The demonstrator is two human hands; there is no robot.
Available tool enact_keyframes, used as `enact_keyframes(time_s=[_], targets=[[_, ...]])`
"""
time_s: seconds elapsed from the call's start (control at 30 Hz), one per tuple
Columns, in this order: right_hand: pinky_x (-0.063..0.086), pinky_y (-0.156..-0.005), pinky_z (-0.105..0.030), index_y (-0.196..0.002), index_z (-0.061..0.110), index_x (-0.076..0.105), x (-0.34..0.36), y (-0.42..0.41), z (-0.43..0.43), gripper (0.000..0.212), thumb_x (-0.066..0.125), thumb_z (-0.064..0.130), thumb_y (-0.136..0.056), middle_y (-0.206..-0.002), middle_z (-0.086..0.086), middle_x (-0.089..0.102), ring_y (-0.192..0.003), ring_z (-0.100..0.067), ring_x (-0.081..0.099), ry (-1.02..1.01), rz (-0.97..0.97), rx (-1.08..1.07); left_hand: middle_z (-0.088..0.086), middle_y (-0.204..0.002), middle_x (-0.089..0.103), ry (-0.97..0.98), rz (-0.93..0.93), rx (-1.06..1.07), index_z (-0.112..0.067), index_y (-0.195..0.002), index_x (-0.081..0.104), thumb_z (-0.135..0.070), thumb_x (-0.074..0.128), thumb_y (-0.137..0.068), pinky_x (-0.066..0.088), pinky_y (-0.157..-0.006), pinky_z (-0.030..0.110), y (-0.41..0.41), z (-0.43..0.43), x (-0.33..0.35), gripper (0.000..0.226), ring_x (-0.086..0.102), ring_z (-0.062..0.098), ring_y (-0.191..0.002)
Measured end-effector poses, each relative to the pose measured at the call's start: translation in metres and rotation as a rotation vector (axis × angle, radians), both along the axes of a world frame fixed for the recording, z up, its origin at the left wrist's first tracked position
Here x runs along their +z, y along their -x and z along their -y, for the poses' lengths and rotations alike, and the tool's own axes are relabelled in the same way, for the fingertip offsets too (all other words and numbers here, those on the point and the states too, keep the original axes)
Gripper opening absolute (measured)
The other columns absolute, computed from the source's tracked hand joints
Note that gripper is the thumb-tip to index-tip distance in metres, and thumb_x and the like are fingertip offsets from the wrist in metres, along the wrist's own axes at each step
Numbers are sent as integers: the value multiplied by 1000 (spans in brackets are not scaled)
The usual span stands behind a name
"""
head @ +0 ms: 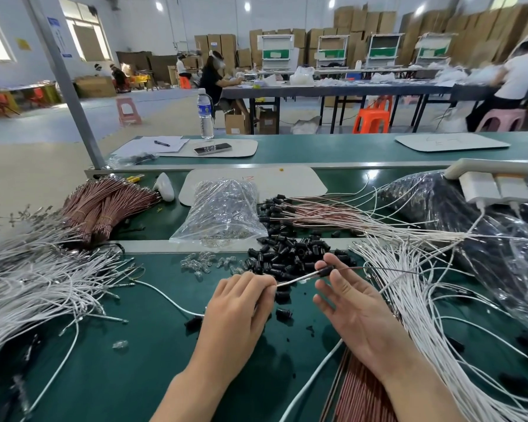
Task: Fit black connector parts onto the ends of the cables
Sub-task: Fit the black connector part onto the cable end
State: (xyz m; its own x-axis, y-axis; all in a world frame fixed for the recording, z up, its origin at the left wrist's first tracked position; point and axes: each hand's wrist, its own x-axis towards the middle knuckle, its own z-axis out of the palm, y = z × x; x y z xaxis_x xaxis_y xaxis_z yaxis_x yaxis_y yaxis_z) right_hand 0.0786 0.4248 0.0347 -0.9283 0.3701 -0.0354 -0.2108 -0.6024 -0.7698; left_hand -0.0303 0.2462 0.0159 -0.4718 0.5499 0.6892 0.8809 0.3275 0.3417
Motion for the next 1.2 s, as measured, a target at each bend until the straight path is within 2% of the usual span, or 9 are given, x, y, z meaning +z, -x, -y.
enact_keyframes(time_s=[0.17,0.33,0.5,0.6,0.67,0.73,0.9,1.0,1.2], targets=[[60,-79,-27,-102,20,81,3,0,3,24,67,14,-84,-112,-3,74,-85,-12,70,-12,11,-13,-18,-91,58,-7,-8,11,-24,-102,57,-27,50,-103,40,-83,21,-1,-2,-2,7,51,2,-82],[59,-81,-27,-106,17,80,3,0,7,27,69,13,-82,-114,-4,74,-88,-12,70,-59,8,26,-21,-93,59,-49,82,-9,-29,-104,57,-33,53,-101,42,-82,21,-8,-4,0,6,52,-1,-86],[59,-81,-28,-109,18,79,2,2,11,28,69,12,-83,-115,-3,74,-88,-11,69,-99,19,50,-22,-93,58,-82,189,-56,-33,-105,60,-36,54,-101,49,-74,28,-14,-4,4,7,57,6,-83],[58,-79,-27,-111,19,79,1,3,12,32,75,17,-79,-112,-2,74,-88,-11,69,-132,38,28,-25,-90,56,-107,248,-76,-36,-112,57,-37,47,-101,46,-70,22,-16,-3,6,15,57,6,-79],[58,-76,-25,-109,21,80,1,5,15,37,80,23,-72,-100,0,75,-85,-11,69,-172,66,-2,-25,-89,57,-86,285,-82,-38,-116,55,-40,44,-100,42,-72,18,-19,-3,6,20,56,5,-81],[57,-73,-23,-106,23,81,0,8,19,39,82,27,-67,-89,2,74,-82,-10,69,-231,82,-18,-23,-94,61,-62,277,-69,-37,-119,55,-47,45,-101,45,-75,20,-20,-4,5,24,58,4,-86],[56,-74,-23,-108,28,79,0,8,26,37,82,37,-72,-93,-4,77,-87,-15,72,-405,102,-50,-18,-103,65,-68,259,-52,-27,-116,63,-43,50,-104,54,-73,33,-17,-7,5,24,63,5,-88],[57,-74,-24,-103,26,80,2,6,24,29,78,38,-77,-96,-9,78,-89,-20,74,-437,112,-82,-19,-102,63,-65,221,-42,-26,-114,62,-44,46,-105,53,-71,32,-16,-7,6,26,62,4,-86],[59,-71,-27,-98,29,79,3,5,25,23,72,40,-80,-102,-8,78,-86,-19,73,-494,168,-61,-15,-95,58,-86,114,-13,-24,-115,60,-38,47,-105,51,-64,30,-14,-5,7,21,57,9,-75]])
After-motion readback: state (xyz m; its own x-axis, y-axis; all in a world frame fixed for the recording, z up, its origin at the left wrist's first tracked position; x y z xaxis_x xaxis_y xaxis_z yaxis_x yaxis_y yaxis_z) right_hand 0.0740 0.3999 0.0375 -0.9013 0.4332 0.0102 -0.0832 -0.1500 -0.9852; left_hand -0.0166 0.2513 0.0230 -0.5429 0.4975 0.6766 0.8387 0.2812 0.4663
